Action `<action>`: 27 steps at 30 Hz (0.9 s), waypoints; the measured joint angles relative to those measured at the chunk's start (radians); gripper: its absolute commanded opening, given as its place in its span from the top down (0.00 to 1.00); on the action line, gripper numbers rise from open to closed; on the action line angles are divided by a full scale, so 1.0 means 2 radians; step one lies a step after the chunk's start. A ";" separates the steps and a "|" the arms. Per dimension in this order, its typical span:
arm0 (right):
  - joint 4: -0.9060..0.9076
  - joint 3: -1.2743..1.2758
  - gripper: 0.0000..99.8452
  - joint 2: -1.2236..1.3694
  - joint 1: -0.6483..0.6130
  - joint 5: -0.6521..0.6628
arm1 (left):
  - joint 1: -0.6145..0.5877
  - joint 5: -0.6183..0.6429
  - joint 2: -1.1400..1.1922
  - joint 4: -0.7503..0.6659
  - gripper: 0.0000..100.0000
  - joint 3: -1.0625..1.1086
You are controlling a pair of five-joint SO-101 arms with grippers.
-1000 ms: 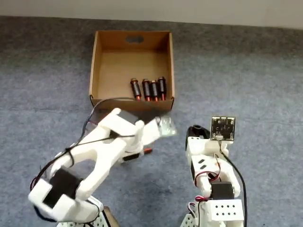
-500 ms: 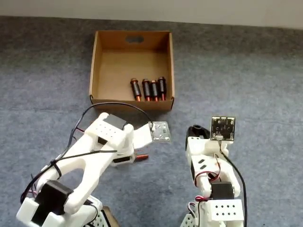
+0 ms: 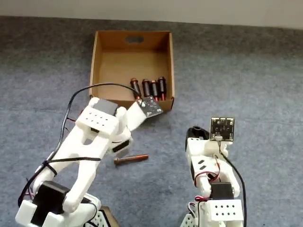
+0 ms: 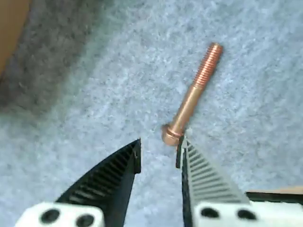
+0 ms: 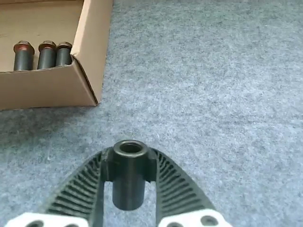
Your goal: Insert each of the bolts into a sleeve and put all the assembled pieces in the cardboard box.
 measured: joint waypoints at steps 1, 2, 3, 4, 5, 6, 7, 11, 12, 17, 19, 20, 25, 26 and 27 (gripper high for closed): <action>0.000 0.000 0.99 0.000 0.000 0.000 | 0.006 0.018 0.000 0.011 0.86 0.000; 0.000 0.000 0.99 0.000 0.000 0.000 | 0.015 0.035 0.000 0.018 0.86 0.001; 0.000 0.000 0.99 0.000 0.000 0.000 | 0.024 0.054 0.000 0.021 0.86 0.005; 0.000 0.000 0.99 0.000 0.000 0.000 | 0.033 0.071 0.000 0.023 0.86 0.010; 0.000 0.000 0.99 0.000 0.000 0.000 | 0.042 0.087 0.000 0.023 0.86 0.016; 0.000 0.000 0.99 0.000 0.000 0.000 | 0.052 0.103 0.000 0.024 0.86 0.022; 0.000 0.000 0.99 0.000 0.000 0.000 | 0.063 0.116 0.000 0.024 0.86 0.030; 0.000 0.000 0.99 0.000 0.000 0.000 | 0.093 0.143 0.000 0.019 0.86 0.067; 0.000 0.000 0.99 0.000 0.000 0.000 | 0.094 0.145 0.000 0.009 0.86 0.079; 0.000 0.000 0.99 0.000 0.000 0.000 | 0.086 0.148 0.000 -0.094 0.86 0.144; 0.000 0.000 0.99 0.000 0.000 0.000 | 0.073 0.148 0.000 -0.128 0.86 0.154; 0.000 0.000 0.99 0.000 0.000 0.000 | 0.065 0.148 0.000 -0.139 0.86 0.155; 0.000 0.000 0.99 0.000 0.000 0.000 | 0.023 0.149 0.000 -0.180 0.86 0.156; 0.000 0.000 0.99 0.000 0.000 0.000 | 0.015 0.149 0.000 -0.187 0.86 0.158; 0.000 0.000 0.99 0.000 0.000 0.000 | 0.008 0.149 0.000 -0.194 0.86 0.159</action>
